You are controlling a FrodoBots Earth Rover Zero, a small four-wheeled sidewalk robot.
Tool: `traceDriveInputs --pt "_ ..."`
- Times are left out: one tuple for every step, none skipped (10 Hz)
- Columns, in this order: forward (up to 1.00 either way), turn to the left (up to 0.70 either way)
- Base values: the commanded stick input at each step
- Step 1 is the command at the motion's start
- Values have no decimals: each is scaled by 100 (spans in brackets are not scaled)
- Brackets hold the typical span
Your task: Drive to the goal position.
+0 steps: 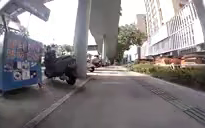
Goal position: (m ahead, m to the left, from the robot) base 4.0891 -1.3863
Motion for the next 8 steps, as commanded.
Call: traceDriveInputs --pt "45 0" --pt "45 0" --pt "45 0" --pt "45 0" --pt "45 0" --pt "45 0" --pt "45 0" --pt "45 0"
